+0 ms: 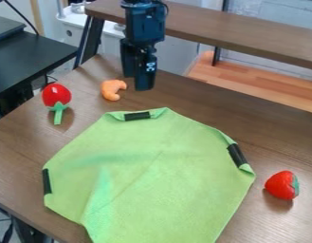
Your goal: Put the red figure on the topedge of the cloth
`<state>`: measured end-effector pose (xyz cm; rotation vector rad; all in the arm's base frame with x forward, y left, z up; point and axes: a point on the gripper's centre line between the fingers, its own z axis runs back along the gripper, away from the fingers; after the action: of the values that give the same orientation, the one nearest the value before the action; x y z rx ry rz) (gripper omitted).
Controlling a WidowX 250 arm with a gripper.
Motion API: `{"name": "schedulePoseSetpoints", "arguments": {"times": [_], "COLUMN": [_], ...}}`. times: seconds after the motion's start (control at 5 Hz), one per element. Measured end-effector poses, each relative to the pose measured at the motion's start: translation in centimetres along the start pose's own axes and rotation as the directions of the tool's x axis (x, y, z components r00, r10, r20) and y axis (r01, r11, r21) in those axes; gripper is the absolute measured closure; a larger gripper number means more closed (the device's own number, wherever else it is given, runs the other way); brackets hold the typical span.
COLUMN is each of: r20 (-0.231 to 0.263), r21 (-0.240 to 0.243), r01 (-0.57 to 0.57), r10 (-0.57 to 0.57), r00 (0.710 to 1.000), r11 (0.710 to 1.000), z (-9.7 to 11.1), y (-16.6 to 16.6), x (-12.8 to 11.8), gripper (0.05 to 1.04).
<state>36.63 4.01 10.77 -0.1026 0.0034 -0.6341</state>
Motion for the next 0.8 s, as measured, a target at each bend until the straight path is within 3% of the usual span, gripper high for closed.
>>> {"name": "schedulePoseSetpoints", "arguments": {"times": [0.2,0.4,0.6,0.8], "r20": [-0.027,-0.018,0.065,0.122], "r21": [-0.027,-0.019,0.026,0.097], "r01": [-0.001,-0.07,-0.206,-0.262], "r10": [0.0,0.07,0.204,0.25], "r00": [1.0,0.997,0.977,0.961], "r11": [1.0,0.997,0.978,0.96], "z": [-1.3,-1.0,0.2,1.2], "y": [0.0,3.1,7.6,10.7], "x": [-0.1,-3.0,-6.8,-9.3], "gripper": [0.083,0.083,0.083,0.083]}}
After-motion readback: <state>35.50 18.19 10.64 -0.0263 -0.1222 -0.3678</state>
